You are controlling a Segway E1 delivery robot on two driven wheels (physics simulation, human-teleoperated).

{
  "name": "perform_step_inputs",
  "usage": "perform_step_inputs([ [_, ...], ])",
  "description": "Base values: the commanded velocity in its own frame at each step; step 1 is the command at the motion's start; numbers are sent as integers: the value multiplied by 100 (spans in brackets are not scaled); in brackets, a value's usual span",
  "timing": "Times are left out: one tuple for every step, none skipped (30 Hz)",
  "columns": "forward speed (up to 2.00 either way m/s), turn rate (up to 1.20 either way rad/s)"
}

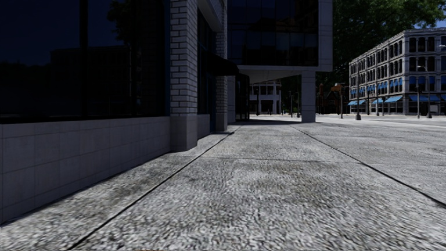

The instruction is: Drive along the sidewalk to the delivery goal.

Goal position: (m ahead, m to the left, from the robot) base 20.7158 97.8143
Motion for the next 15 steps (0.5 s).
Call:
perform_step_inputs([
  [200,0],
  [200,0],
  [200,0],
  [200,0],
  [200,0],
  [200,-15],
  [200,-15],
  [200,-33],
  [200,-40],
  [200,-41],
  [200,-41],
  [200,-42],
  [200,-42],
  [200,-42],
  [200,-42],
])
